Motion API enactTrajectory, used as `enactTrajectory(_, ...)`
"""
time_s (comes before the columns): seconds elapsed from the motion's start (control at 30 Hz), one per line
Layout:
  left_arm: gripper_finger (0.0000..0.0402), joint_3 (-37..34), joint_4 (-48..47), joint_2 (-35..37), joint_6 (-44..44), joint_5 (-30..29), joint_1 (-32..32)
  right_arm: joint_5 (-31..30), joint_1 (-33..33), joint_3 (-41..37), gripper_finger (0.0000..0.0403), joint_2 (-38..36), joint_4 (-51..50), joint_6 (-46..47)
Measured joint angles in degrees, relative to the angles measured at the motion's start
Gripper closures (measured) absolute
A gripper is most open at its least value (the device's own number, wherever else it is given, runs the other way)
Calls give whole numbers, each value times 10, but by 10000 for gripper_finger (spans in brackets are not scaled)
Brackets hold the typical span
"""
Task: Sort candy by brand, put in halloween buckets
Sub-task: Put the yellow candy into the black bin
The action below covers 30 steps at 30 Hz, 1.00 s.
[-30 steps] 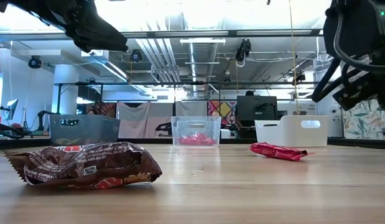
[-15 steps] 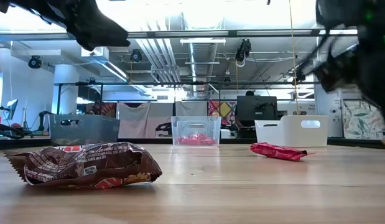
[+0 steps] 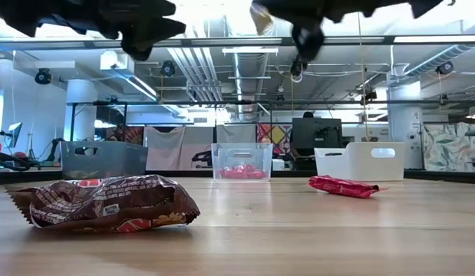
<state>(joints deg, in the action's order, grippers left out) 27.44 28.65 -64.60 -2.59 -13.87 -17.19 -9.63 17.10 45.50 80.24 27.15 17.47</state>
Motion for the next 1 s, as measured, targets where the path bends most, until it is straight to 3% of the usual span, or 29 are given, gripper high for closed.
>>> enactTrajectory(0.17, 228, 0, 87, -56, 0, 21, 1, 53, -22, 7, 394, 52, 124, -108)
enactTrajectory(0.27, 228, 4, 124, -86, -1, 27, 1, 80, -35, 33, 394, 86, 147, -145)
enactTrajectory(0.47, 228, 11, 156, -124, -11, 50, 2, 116, -52, 93, 394, 123, 109, -193)
enactTrajectory(0.7, 234, 11, 164, -128, -20, 69, 1, 116, -56, 148, 394, 137, 36, -233)
enactTrajectory(0.83, 261, 11, 170, -127, -14, 74, 2, 116, -58, 156, 394, 136, 26, -245)
enactTrajectory(1.0, 329, 10, 174, -127, -5, 75, 2, 112, -62, 161, 394, 136, 12, -250)
